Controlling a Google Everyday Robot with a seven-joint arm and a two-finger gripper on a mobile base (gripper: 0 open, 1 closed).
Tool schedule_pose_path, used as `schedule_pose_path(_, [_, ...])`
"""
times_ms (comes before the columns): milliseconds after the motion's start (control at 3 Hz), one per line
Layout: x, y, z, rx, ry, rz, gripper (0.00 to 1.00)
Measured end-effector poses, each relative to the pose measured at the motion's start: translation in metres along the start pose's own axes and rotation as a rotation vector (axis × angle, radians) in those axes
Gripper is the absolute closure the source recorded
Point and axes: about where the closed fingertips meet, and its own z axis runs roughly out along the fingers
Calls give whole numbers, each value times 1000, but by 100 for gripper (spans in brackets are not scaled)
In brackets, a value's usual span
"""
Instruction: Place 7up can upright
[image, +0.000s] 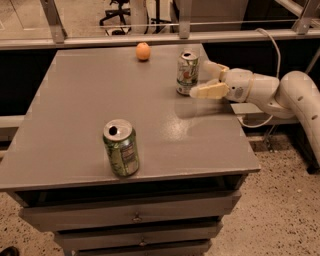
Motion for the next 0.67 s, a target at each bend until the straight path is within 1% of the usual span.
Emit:
schedule_pose_path(333, [6, 15, -48, 63, 52, -40, 0])
schedule_pose_path(667, [6, 15, -51, 68, 51, -38, 0])
